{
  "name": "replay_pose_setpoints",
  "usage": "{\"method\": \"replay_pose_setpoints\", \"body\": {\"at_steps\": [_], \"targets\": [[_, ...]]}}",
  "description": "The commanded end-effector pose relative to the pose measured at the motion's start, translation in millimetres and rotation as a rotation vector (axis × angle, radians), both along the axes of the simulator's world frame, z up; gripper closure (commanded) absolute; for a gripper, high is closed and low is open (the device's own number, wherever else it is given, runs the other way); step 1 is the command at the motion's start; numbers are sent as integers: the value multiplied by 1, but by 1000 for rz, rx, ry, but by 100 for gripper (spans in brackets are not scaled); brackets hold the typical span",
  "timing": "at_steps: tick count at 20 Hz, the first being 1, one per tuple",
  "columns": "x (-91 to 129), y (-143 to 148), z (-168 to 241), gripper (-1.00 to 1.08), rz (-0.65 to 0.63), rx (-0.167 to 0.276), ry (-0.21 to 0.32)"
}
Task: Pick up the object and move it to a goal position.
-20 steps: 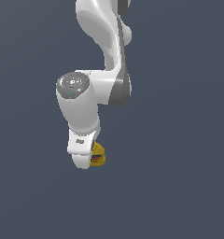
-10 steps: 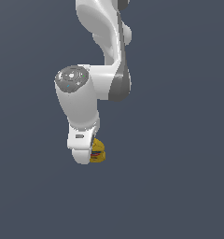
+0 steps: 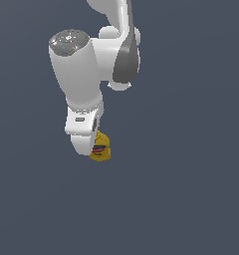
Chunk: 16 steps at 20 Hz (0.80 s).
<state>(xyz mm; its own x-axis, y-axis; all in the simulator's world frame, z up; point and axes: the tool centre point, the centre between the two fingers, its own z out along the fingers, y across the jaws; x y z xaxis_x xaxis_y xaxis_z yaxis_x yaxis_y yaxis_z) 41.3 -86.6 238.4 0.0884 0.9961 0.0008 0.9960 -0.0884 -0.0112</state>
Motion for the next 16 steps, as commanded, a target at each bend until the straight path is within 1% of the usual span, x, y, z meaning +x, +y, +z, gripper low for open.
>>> {"method": "replay_pose_setpoints", "body": {"at_steps": [1, 9, 16], "targets": [[-11, -2, 28, 108, 0, -2, -10], [-55, -9, 104, 108, 0, -1, -11], [-83, -14, 157, 108, 0, -1, -11]]}}
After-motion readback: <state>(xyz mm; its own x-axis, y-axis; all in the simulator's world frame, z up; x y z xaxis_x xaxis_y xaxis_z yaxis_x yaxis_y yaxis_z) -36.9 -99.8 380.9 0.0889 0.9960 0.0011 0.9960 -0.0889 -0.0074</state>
